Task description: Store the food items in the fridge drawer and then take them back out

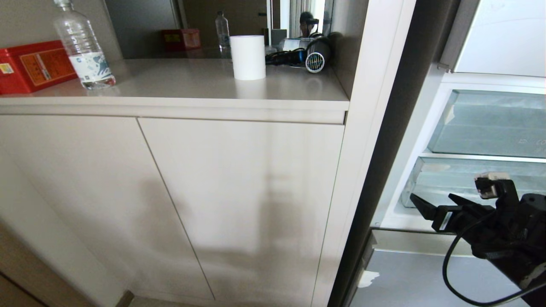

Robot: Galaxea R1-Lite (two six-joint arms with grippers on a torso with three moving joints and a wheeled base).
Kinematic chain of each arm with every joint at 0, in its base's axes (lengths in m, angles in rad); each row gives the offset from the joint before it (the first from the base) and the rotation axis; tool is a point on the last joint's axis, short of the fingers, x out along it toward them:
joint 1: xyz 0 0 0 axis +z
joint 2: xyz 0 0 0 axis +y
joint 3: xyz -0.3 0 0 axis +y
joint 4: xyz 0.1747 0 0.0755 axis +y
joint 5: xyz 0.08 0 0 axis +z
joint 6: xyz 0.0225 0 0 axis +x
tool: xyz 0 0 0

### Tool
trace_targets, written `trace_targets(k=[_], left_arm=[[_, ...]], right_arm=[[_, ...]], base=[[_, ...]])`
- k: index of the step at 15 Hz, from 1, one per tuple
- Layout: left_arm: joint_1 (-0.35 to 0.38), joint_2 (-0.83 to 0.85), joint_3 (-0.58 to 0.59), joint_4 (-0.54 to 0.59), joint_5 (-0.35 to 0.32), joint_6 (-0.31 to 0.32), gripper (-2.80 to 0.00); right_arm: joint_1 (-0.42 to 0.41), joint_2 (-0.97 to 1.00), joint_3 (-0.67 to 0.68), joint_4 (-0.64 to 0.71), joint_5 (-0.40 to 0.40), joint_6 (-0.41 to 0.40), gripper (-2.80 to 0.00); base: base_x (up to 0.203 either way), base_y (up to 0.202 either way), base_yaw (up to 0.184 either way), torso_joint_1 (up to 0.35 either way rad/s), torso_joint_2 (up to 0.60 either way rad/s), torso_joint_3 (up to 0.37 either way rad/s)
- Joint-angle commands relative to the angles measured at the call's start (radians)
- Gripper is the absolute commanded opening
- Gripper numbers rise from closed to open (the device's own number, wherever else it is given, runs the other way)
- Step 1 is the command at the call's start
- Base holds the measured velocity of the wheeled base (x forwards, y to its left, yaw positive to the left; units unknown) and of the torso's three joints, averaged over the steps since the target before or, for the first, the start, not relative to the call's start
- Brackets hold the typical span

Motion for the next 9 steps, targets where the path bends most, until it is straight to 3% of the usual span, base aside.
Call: trace_targets(k=[1,9], left_arm=[[0.000,0.000,0.000,-0.001,0.000,0.000,-2.80],[0.000,0.000,0.000,0.001,0.000,0.000,-2.80]], right_arm=[[0.001,-0.005,-0.025,-0.009,-0.006,-0.006,0.00],[0.001,0.050,-0.127,-0.009,-0.035,-0.021,0.00]], base=[[0.000,0.000,0.000,0.000,0.00,0.000],[0.000,0.000,0.000,0.000,0.00,0.000]])
